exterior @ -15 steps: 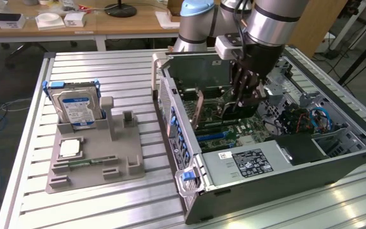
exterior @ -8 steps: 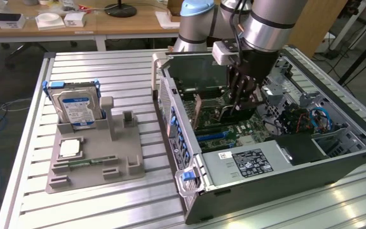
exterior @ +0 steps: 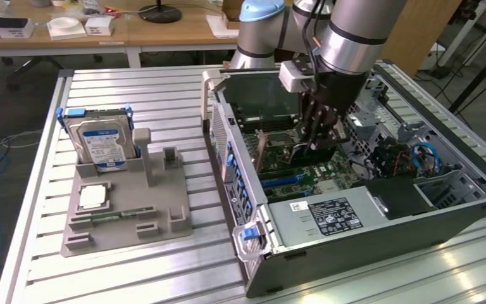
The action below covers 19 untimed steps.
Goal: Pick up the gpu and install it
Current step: 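Insert the gpu into the slot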
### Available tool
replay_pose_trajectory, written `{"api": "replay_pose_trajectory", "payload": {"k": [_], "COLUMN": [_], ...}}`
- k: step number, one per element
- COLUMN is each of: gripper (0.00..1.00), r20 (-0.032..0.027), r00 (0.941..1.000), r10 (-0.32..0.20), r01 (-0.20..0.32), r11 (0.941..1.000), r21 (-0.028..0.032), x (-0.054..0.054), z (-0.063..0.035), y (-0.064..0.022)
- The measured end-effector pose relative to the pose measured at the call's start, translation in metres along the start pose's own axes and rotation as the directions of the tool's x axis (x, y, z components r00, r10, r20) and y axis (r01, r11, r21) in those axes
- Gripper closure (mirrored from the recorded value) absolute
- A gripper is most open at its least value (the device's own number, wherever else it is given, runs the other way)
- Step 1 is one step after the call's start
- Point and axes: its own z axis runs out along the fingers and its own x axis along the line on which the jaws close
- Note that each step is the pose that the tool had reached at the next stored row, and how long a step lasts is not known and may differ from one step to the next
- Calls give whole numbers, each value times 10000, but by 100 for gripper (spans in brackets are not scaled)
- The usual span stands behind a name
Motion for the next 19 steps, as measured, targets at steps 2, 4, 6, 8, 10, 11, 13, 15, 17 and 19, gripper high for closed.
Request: {"api": "replay_pose_trajectory", "payload": {"k": [2,4,6,8,10,11,13,15,17,19], "gripper": [74,74,74,74,74,74,74,74,74,74], "r20": [-2,-1,1,1,0,2,0,0,1,1], "r00": [10000,10000,10000,10000,10000,10000,10000,10000,10000,10000], "r10": [-13,-12,-12,-10,-12,-12,-12,-12,-12,-12], "r01": [13,12,12,10,12,12,12,12,12,12], "r11": [10000,10000,10000,10000,10000,10000,10000,10000,10000,10000], "r21": [0,0,0,2,9,13,20,27,33,43], "x": [0,0,-1,-4,-16,-22,-41,-64,-83,-88], "z": [3,4,7,14,27,35,52,69,89,113], "y": [0,1,1,5,10,15,21,26,31,47]}}
